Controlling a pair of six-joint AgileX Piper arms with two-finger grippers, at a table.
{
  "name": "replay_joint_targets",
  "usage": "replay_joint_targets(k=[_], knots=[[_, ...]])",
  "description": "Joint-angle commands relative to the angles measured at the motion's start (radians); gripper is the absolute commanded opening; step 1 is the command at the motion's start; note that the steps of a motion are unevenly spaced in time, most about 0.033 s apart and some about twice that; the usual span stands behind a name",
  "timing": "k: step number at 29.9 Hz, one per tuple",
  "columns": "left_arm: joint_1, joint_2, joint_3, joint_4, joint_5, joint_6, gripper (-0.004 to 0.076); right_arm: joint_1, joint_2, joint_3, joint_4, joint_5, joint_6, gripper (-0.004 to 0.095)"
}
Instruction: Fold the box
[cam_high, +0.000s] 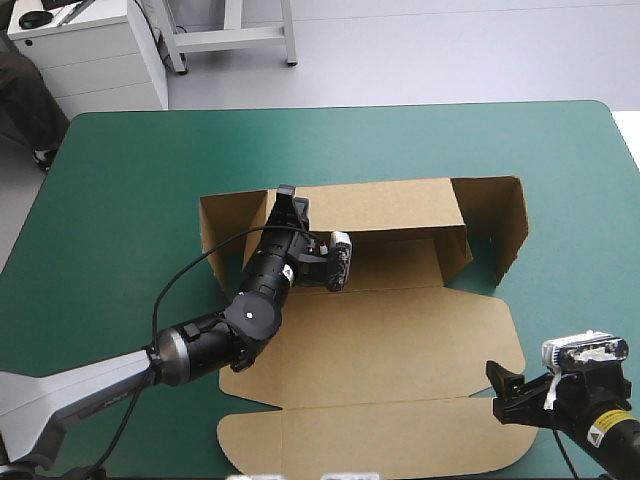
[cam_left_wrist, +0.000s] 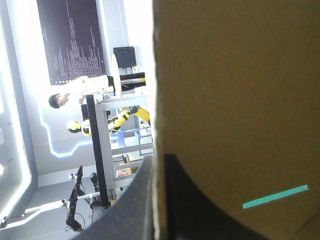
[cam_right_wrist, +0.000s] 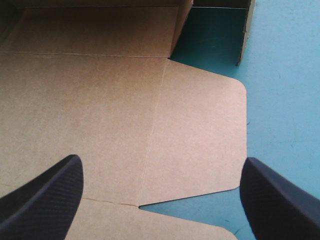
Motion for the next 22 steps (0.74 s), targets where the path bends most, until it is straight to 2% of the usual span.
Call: replay_joint_targets(k=[1, 9, 12, 15, 22], knots=[[-0.013, -0.039, -0.026, 0.083, 0.001, -0.010, -0.0010, -0.005, 0.010, -0.026, -0.009, -0.062, -0.002, 0.0782], [-0.011, -0.035, -0.026, 0.083, 0.001, -0.010, -0.0010, -0.005, 0.010, -0.026, -0.022, -0.062, 0.024, 0.0782], [-0.011, -0.035, -0.026, 0.083, 0.006, -0.010, -0.0010, -0.005, 0.013, -0.045, -0.096, -0.047, 0.126, 0.0782], [-0.011, -0.035, -0.026, 0.083, 0.011, -0.010, -0.0010, -0.005, 0.058, -0.123, -0.147, 0.014, 0.192, 0.0782], [-0.011, -0.035, -0.026, 0.083, 0.011, -0.010, -0.0010, -0.005, 0.276, -0.450, -0.254, 0.097, 0.192, 0.0782]])
